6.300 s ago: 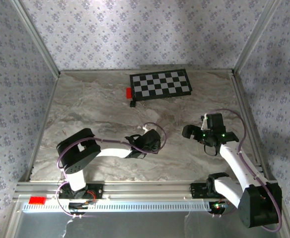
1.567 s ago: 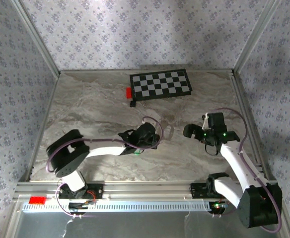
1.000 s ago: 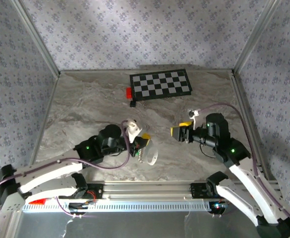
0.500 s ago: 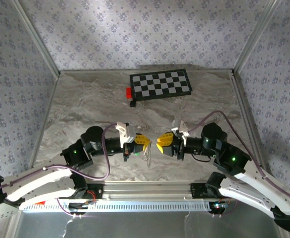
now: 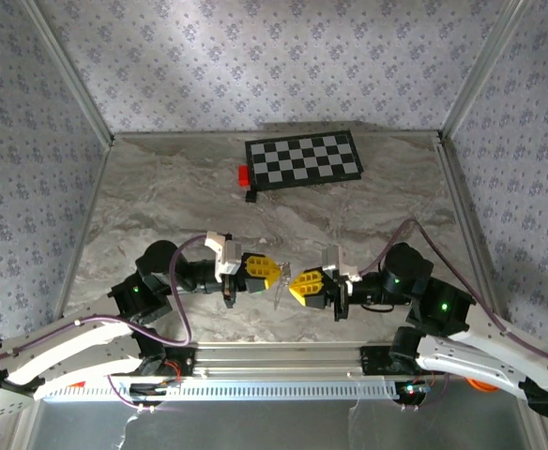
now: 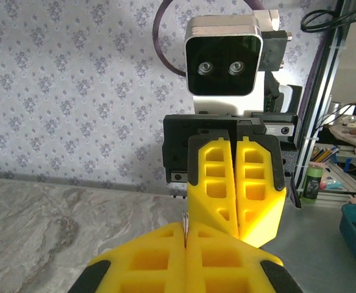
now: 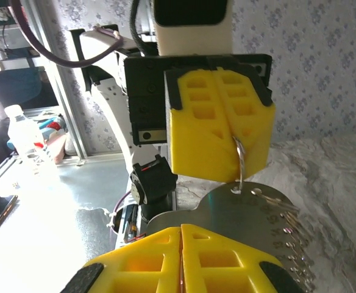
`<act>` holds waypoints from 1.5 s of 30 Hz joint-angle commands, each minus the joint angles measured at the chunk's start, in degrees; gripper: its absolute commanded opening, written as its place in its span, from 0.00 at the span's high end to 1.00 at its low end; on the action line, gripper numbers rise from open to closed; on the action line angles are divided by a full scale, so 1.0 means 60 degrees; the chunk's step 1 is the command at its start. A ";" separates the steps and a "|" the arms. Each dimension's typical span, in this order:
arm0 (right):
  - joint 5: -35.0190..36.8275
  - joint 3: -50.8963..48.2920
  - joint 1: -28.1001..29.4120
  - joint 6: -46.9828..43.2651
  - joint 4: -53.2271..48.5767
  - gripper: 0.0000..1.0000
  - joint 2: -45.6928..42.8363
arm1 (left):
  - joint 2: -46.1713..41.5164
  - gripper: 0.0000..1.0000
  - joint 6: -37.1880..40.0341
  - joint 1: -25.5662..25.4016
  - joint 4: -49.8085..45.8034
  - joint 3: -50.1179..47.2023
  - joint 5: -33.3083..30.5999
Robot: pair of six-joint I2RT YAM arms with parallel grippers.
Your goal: Put the keys on the keyring
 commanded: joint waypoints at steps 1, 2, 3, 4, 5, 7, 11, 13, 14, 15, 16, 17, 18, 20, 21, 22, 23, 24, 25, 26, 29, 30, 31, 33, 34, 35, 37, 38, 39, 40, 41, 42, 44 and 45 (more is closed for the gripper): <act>0.0317 0.0220 0.0251 -0.0295 0.0514 0.90 -0.0109 | -0.0161 1.00 -0.0195 -0.0056 0.0830 -0.0023 0.0425; 0.0399 0.0198 0.0307 -0.0313 0.0543 0.90 -0.0108 | -0.0161 1.00 -0.0195 -0.0070 0.0846 -0.0028 0.0429; 0.0492 0.0196 0.0378 -0.0333 0.0584 0.91 -0.0113 | -0.0168 1.00 -0.0195 -0.0081 0.0844 -0.0031 0.0425; 0.0609 0.0181 0.0428 -0.0334 0.0640 0.91 -0.0109 | -0.0172 1.00 -0.0200 -0.0085 0.0838 -0.0050 0.0439; 0.0697 0.0173 0.0482 -0.0339 0.0688 0.91 -0.0109 | -0.0164 1.00 -0.0197 -0.0092 0.0828 -0.0046 0.0440; 0.0902 0.0130 0.0564 -0.0320 0.0877 0.90 -0.0124 | -0.0174 1.00 -0.0170 -0.0100 0.0823 -0.0051 0.0494; 0.1166 0.0104 0.0638 -0.0305 0.1042 0.88 -0.0153 | -0.0168 1.00 -0.0152 -0.0122 0.0804 -0.0033 0.0589; 0.1274 0.0096 0.0656 -0.0276 0.1068 0.86 -0.0153 | -0.0164 1.00 -0.0133 -0.0143 0.0783 -0.0038 0.0609; 0.1331 0.0078 0.0668 -0.0248 0.1085 0.83 -0.0146 | -0.0171 1.00 -0.0131 -0.0144 0.0771 -0.0037 0.0616; 0.1426 0.0071 0.0661 -0.0231 0.1106 0.81 -0.0146 | -0.0161 1.00 -0.0108 -0.0166 0.0749 -0.0036 0.0631; 0.1523 0.0065 0.0665 -0.0231 0.1096 0.81 -0.0153 | -0.0162 1.00 -0.0117 -0.0173 0.0747 -0.0039 0.0630; 0.1626 0.0059 0.0661 -0.0210 0.1095 0.80 -0.0153 | -0.0163 1.00 -0.0094 -0.0173 0.0732 -0.0033 0.0648; 0.1716 0.0048 0.0655 -0.0202 0.1103 0.79 -0.0153 | -0.0153 1.00 -0.0082 -0.0180 0.0734 -0.0028 0.0646; 0.1778 0.0033 0.0668 -0.0180 0.1142 0.76 -0.0133 | -0.0144 1.00 -0.0053 -0.0187 0.0680 0.0003 0.0663; 0.1768 0.0004 0.0667 -0.0153 0.1205 0.75 -0.0138 | -0.0142 1.00 -0.0035 -0.0195 0.0662 0.0017 0.0645; 0.1774 -0.0003 0.0662 -0.0131 0.1235 0.74 -0.0113 | -0.0146 1.00 -0.0009 -0.0202 0.0629 0.0031 0.0639; 0.1827 0.0004 0.0664 -0.0104 0.1231 0.73 -0.0074 | -0.0144 1.00 -0.0007 -0.0202 0.0633 0.0029 0.0631; 0.1910 0.0041 0.0662 -0.0086 0.1193 0.73 -0.0044 | -0.0135 1.00 -0.0005 -0.0202 0.0636 0.0037 0.0626; 0.1951 0.0061 0.0656 -0.0092 0.1166 0.73 -0.0020 | -0.0127 1.00 -0.0007 -0.0200 0.0642 0.0024 0.0616; 0.1961 0.0065 0.0661 -0.0093 0.1143 0.72 -0.0021 | -0.0121 1.00 -0.0005 -0.0213 0.0669 0.0020 0.0595; 0.1922 0.0059 0.0657 -0.0056 0.1224 0.68 0.0001 | -0.0107 1.00 0.0006 -0.0217 0.0659 0.0041 0.0546; 0.1913 0.0065 0.0661 -0.0056 0.1217 0.68 0.0007 | -0.0114 1.00 0.0023 -0.0218 0.0623 0.0063 0.0520; 0.1901 0.0070 0.0664 -0.0041 0.1201 0.68 0.0021 | -0.0117 1.00 0.0036 -0.0215 0.0608 0.0059 0.0468; 0.1822 0.0077 0.0668 -0.0015 0.1199 0.68 0.0062 | -0.0102 1.00 0.0053 -0.0232 0.0586 0.0061 0.0403; 0.1777 0.0104 0.0668 -0.0001 0.1200 0.68 0.0092 | -0.0103 1.00 0.0068 -0.0232 0.0562 0.0063 0.0381; 0.1746 0.0116 0.0661 0.0003 0.1192 0.68 0.0130 | -0.0104 1.00 0.0080 -0.0242 0.0550 0.0066 0.0354; 0.1692 0.0141 0.0667 0.0032 0.1189 0.69 0.0205 | -0.0082 1.00 0.0097 -0.0257 0.0523 0.0064 0.0305; 0.1670 0.0158 0.0661 0.0041 0.1181 0.70 0.0234 | -0.0080 1.00 0.0114 -0.0252 0.0515 0.0081 0.0294; 0.1647 0.0174 0.0668 0.0047 0.1158 0.71 0.0263 | -0.0065 1.00 0.0112 -0.0261 0.0509 0.0064 0.0288; 0.1660 0.0182 0.0667 0.0047 0.1131 0.72 0.0297 | -0.0064 1.00 0.0112 -0.0261 0.0500 0.0079 0.0279; 0.1672 0.0194 0.0668 0.0047 0.1124 0.73 0.0315 | -0.0065 1.00 0.0114 -0.0263 0.0492 0.0083 0.0265; 0.1672 0.0198 0.0660 0.0047 0.1121 0.75 0.0330 | -0.0069 1.00 0.0134 -0.0274 0.0473 0.0100 0.0264; 0.1686 0.0204 0.0661 0.0062 0.1127 0.79 0.0330 | -0.0044 1.00 0.0165 -0.0276 0.0394 0.0128 0.0240; 0.1683 0.0202 0.0656 0.0076 0.1135 0.80 0.0330 | -0.0045 1.00 0.0175 -0.0282 0.0362 0.0138 0.0227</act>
